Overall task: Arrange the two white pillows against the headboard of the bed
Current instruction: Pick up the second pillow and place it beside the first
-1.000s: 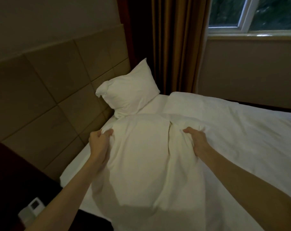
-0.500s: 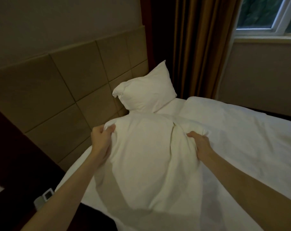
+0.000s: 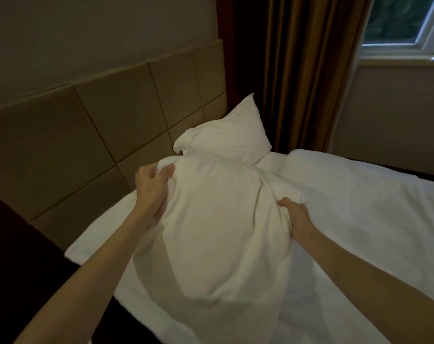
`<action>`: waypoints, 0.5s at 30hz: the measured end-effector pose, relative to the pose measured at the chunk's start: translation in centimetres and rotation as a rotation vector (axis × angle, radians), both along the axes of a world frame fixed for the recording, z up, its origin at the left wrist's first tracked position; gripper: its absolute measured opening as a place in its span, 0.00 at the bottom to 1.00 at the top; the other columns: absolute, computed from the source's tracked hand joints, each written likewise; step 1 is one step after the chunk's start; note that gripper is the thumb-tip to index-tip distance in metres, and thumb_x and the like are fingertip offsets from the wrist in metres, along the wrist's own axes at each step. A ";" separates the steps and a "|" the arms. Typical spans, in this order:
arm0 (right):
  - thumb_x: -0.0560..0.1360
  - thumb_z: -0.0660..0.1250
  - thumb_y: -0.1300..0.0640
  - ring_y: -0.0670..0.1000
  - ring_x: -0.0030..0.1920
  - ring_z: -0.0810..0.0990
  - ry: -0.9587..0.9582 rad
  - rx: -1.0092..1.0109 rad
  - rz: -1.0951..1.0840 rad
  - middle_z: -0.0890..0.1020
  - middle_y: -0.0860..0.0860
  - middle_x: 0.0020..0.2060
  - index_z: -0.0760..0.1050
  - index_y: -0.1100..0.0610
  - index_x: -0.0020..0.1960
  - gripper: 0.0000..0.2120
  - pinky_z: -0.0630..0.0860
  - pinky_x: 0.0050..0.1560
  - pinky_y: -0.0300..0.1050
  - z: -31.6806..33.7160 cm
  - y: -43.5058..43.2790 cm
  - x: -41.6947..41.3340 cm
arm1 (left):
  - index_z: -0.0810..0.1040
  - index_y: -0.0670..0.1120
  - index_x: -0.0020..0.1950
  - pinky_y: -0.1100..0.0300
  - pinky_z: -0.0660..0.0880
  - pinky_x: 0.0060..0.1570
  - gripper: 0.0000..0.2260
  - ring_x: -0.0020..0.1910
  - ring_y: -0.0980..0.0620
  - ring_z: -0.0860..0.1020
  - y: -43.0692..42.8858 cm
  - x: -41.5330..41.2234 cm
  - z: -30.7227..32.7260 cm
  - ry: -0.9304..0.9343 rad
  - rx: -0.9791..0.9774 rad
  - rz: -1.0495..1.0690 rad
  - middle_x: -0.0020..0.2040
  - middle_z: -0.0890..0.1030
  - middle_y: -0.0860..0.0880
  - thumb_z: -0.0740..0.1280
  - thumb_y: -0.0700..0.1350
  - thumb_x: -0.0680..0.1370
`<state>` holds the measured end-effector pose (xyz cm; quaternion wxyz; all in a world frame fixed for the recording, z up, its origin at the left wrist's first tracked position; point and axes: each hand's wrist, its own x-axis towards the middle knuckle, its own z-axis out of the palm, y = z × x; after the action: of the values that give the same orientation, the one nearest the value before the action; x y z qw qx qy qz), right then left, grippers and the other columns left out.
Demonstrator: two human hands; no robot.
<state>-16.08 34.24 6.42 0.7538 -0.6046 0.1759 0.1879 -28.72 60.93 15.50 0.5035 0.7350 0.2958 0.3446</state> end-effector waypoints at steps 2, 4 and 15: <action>0.71 0.68 0.61 0.55 0.52 0.74 0.004 -0.001 -0.024 0.74 0.56 0.54 0.65 0.62 0.66 0.25 0.71 0.50 0.48 -0.6 3.1 0.6 | 0.83 0.38 0.45 0.56 0.74 0.37 0.13 0.38 0.51 0.78 2.9 1.2 -0.1 0.015 0.013 -0.035 0.41 0.84 0.45 0.68 0.48 0.73; 0.71 0.67 0.63 0.55 0.51 0.75 0.005 0.002 -0.058 0.75 0.57 0.51 0.66 0.62 0.59 0.18 0.72 0.49 0.48 -1.2 6.1 1.0 | 0.81 0.37 0.45 0.56 0.73 0.37 0.15 0.38 0.51 0.77 6.0 2.2 -0.5 0.038 0.025 -0.074 0.39 0.82 0.46 0.67 0.49 0.73; 0.62 0.69 0.54 0.59 0.57 0.78 0.087 -0.060 -0.068 0.78 0.62 0.61 0.71 0.66 0.65 0.34 0.76 0.53 0.50 -7.7 22.0 4.1 | 0.75 0.37 0.40 0.53 0.69 0.37 0.16 0.36 0.49 0.72 20.0 6.9 -1.2 0.062 0.150 -0.196 0.36 0.77 0.40 0.68 0.51 0.73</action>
<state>-11.93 56.27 -1.31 0.7328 -0.6121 0.2345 0.1827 -21.86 80.97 14.25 0.4689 0.8064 0.2113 0.2918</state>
